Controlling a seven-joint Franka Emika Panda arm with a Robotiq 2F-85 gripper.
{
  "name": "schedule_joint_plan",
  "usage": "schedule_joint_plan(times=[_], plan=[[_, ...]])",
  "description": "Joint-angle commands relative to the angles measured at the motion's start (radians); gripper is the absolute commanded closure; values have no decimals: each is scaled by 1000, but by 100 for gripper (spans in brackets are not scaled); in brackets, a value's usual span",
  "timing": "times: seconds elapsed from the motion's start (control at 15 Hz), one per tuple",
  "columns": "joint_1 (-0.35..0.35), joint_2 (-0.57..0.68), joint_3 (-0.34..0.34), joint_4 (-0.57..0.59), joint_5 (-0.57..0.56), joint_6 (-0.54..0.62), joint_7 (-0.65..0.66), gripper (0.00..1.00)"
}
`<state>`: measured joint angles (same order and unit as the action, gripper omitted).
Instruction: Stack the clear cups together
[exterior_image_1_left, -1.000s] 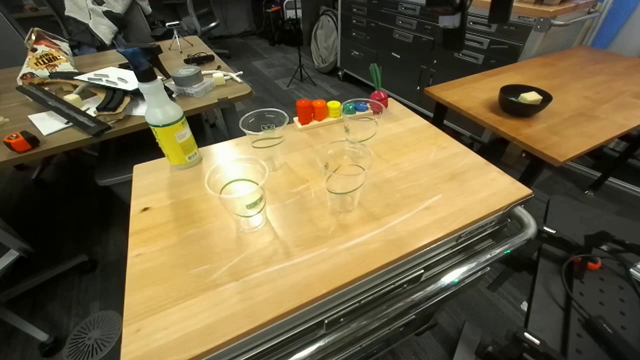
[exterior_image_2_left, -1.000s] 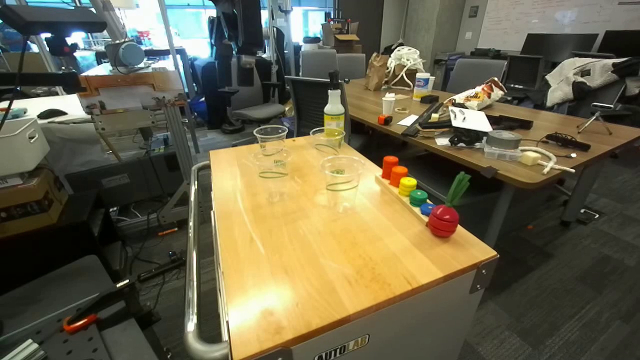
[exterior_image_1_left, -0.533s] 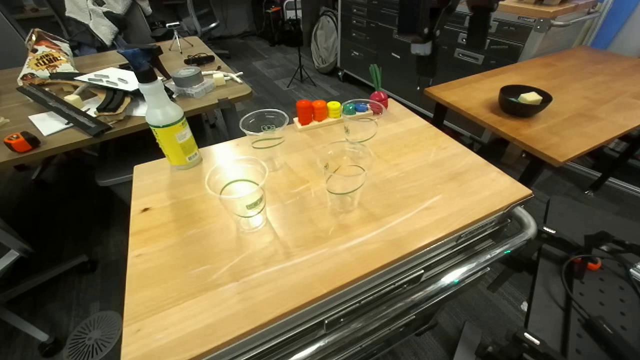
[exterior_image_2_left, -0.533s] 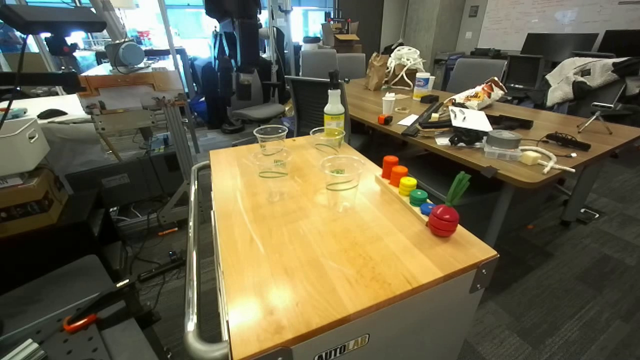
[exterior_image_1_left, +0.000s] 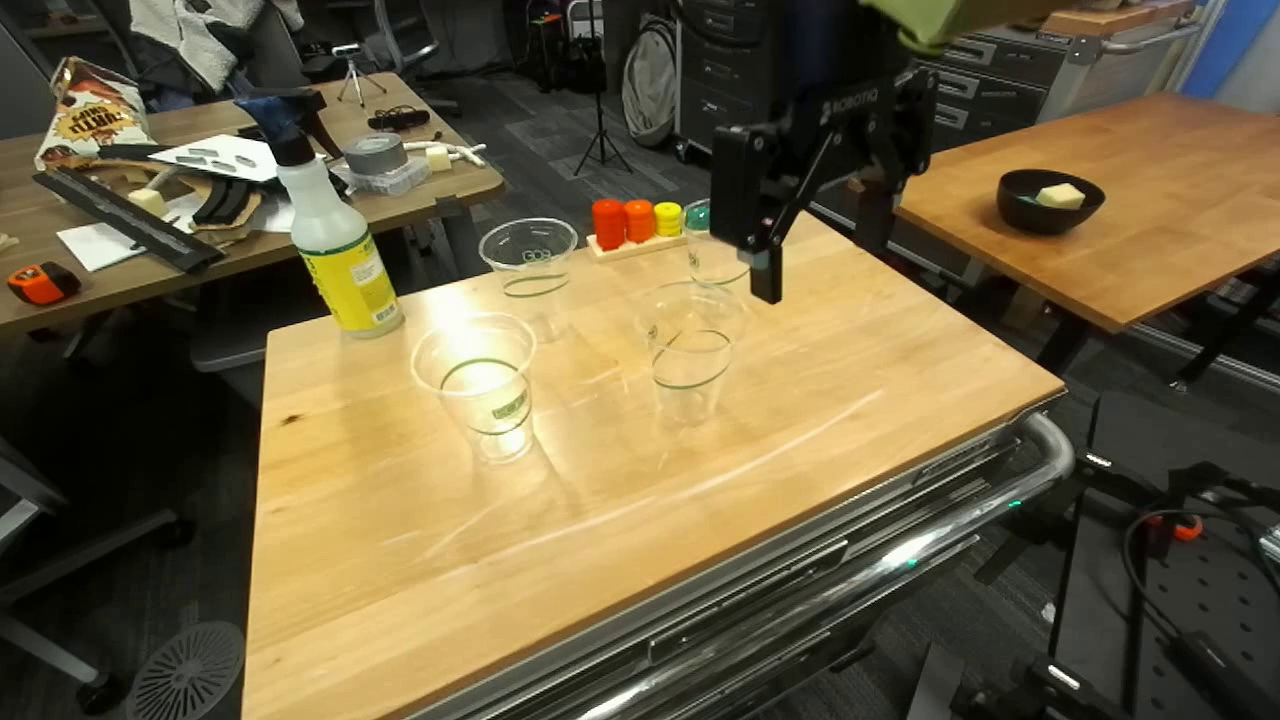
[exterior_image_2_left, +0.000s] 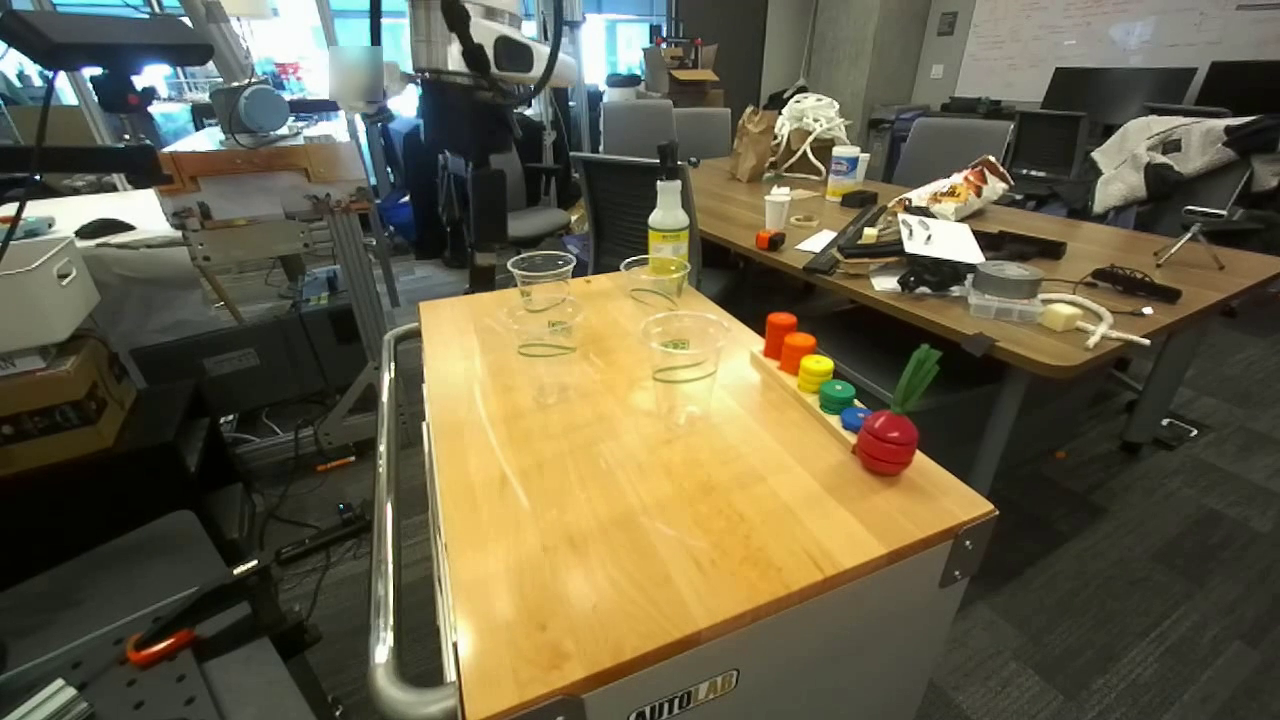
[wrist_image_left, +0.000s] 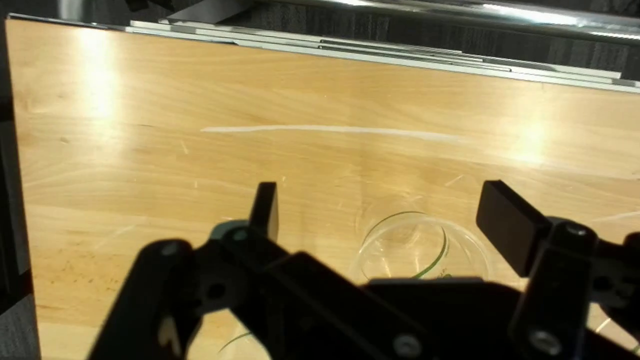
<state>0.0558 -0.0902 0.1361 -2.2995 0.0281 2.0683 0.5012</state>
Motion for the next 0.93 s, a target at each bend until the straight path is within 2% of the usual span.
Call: schedule_joint_plan(times=[0.0, 0.33, 0.73, 0.87], plan=[[15, 21, 3, -47, -7, 142, 87, 0], [14, 76, -9, -56, -74, 276, 207, 0], [19, 155, -32, -26, -180, 337, 334, 0], [22, 184, -39, -14, -175, 348, 339, 26]])
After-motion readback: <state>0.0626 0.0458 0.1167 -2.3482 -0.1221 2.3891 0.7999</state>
